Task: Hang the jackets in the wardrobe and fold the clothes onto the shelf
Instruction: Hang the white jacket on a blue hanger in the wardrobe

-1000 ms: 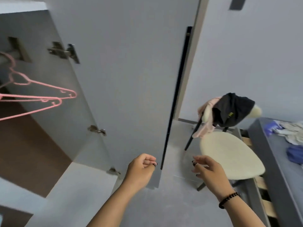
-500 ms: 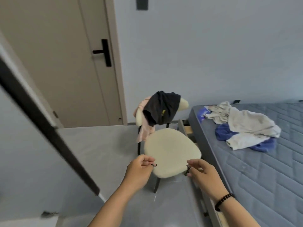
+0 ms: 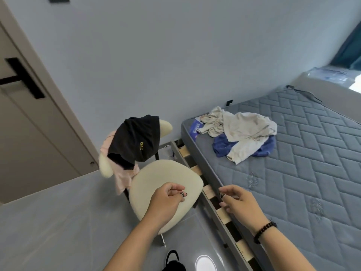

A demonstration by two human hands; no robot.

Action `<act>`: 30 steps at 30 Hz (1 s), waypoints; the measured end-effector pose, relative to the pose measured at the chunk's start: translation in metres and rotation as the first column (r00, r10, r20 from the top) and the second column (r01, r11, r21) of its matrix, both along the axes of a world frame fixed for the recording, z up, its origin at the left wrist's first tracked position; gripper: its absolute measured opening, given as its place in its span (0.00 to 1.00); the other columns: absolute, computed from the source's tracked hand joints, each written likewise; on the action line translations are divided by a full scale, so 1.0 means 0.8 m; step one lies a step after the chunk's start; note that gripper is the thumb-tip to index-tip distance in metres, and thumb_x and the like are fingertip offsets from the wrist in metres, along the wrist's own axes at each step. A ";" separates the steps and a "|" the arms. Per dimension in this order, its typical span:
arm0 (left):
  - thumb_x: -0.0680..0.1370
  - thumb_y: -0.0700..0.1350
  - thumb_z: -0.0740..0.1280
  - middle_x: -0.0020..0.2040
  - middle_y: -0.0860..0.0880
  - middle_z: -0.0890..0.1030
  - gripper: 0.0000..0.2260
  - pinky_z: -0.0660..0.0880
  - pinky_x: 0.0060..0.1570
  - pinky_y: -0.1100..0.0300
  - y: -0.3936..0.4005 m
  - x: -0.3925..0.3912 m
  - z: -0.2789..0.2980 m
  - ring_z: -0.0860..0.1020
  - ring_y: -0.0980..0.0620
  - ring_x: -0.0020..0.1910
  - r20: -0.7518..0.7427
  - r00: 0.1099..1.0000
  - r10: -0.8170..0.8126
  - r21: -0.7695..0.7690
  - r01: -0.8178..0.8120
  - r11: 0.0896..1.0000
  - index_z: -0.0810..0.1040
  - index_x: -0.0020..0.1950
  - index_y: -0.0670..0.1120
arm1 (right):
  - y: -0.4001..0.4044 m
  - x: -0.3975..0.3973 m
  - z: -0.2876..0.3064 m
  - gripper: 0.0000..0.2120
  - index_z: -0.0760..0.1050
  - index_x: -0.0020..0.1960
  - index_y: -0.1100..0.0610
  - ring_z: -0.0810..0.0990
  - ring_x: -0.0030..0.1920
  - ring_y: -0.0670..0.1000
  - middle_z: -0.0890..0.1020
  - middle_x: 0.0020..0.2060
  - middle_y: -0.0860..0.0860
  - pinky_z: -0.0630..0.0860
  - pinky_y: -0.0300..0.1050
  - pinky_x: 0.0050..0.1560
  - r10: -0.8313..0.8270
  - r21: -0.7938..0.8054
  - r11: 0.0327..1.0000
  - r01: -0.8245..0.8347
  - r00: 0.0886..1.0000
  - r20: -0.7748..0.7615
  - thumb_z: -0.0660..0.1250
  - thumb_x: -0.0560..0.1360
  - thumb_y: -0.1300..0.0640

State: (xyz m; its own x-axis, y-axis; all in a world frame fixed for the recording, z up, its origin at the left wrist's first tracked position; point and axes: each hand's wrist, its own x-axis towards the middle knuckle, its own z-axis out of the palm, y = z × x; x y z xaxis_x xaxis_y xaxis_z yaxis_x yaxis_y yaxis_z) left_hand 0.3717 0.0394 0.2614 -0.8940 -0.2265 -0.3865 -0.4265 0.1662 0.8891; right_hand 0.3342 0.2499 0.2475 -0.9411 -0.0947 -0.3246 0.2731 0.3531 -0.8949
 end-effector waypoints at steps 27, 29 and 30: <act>0.78 0.35 0.63 0.46 0.47 0.83 0.08 0.71 0.32 0.76 0.054 -0.472 -0.056 0.80 0.57 0.43 0.156 0.952 -0.263 0.021 0.263 0.965 0.78 0.52 0.44 | 0.093 -0.417 -0.109 0.06 0.77 0.51 0.59 0.82 0.43 0.53 0.81 0.47 0.55 0.76 0.42 0.40 -0.284 0.054 0.959 0.280 0.921 0.269 0.62 0.78 0.64; 0.78 0.36 0.64 0.44 0.49 0.83 0.07 0.71 0.31 0.75 0.064 -0.508 -0.076 0.81 0.55 0.43 0.207 0.954 -0.216 0.005 0.220 0.975 0.78 0.52 0.44 | 0.105 -0.465 -0.143 0.05 0.76 0.51 0.59 0.82 0.42 0.53 0.81 0.48 0.56 0.76 0.43 0.40 -0.289 0.034 0.954 0.297 0.888 0.357 0.63 0.77 0.64; 0.78 0.37 0.64 0.43 0.50 0.83 0.06 0.72 0.33 0.73 0.069 -0.524 -0.089 0.81 0.54 0.44 0.235 0.952 -0.194 -0.015 0.203 0.979 0.79 0.51 0.44 | 0.111 -0.489 -0.161 0.04 0.75 0.51 0.59 0.81 0.41 0.53 0.80 0.49 0.57 0.76 0.44 0.40 -0.298 0.024 0.949 0.316 0.863 0.407 0.63 0.77 0.64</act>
